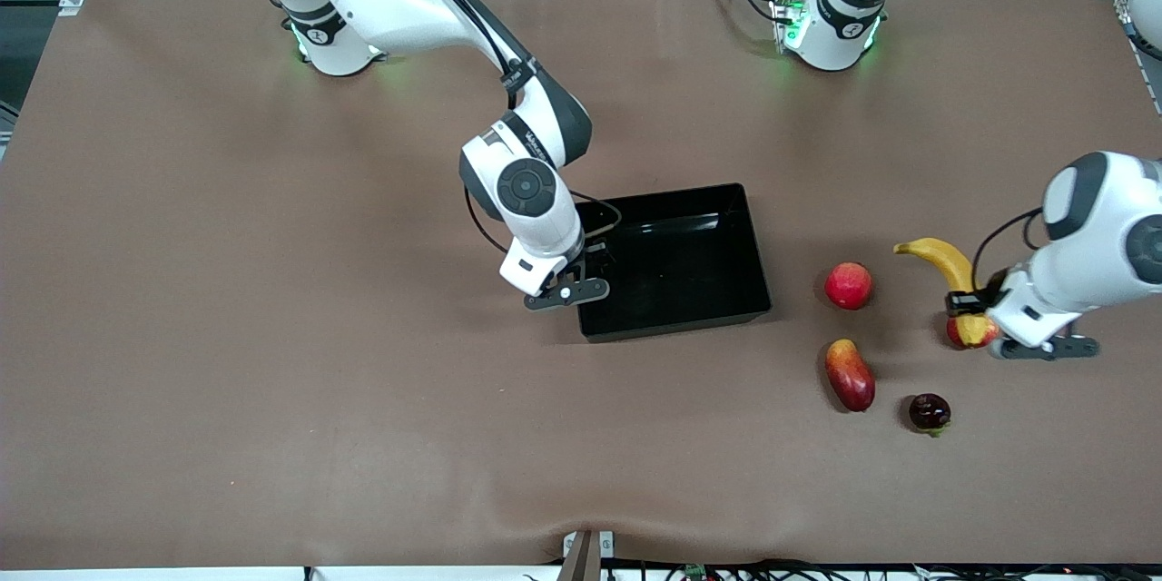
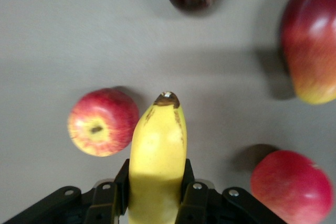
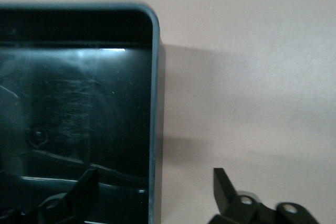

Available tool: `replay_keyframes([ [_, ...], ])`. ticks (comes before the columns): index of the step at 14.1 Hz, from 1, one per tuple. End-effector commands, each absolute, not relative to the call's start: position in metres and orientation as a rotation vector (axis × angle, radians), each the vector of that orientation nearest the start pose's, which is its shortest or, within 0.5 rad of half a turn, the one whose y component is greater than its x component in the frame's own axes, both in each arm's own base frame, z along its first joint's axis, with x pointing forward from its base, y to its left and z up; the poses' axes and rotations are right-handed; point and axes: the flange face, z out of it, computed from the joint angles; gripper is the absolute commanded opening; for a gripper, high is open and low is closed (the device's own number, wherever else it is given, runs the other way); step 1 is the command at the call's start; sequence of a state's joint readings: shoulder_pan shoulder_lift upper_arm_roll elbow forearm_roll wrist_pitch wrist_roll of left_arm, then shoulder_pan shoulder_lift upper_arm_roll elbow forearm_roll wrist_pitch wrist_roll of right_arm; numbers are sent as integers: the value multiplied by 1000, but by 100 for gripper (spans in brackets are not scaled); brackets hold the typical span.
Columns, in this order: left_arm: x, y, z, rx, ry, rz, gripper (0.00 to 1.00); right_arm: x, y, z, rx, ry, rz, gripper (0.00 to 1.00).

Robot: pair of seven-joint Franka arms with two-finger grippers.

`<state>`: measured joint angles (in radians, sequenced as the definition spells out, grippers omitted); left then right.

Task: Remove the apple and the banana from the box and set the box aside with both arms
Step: 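Place the banana by the fruits while the right gripper grips the box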

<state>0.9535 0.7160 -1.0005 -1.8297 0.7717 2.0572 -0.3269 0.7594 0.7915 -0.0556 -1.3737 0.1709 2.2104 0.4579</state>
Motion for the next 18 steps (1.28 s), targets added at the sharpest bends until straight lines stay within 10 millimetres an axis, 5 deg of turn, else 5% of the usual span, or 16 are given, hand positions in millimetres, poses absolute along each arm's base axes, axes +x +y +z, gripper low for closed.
replay_keyframes([
  [1,614,53,256,-2998,236,68,0,550,493,232,-3051,-189,33,24],
  [2,614,54,251,-2980,310,69,0,549,492,231,-3050,-156,46,2],
  [3,614,55,247,-2979,389,74,0,548,492,231,-3052,-125,53,0],
  [6,618,62,226,-2998,625,11,0,554,485,240,-3050,-73,57,0],
  [10,630,50,209,-3005,747,-70,0,576,453,295,-3040,-53,61,0],
  [13,641,25,199,-2987,763,-65,0,598,407,340,-3039,8,75,0],
  [14,644,26,196,-2978,758,-73,7,605,392,353,-3032,40,63,0],
  [16,646,27,196,-2980,755,-100,99,616,363,371,-3023,101,44,0],
  [18,651,28,212,-2961,751,-134,100,627,311,384,-3022,99,41,0],
])
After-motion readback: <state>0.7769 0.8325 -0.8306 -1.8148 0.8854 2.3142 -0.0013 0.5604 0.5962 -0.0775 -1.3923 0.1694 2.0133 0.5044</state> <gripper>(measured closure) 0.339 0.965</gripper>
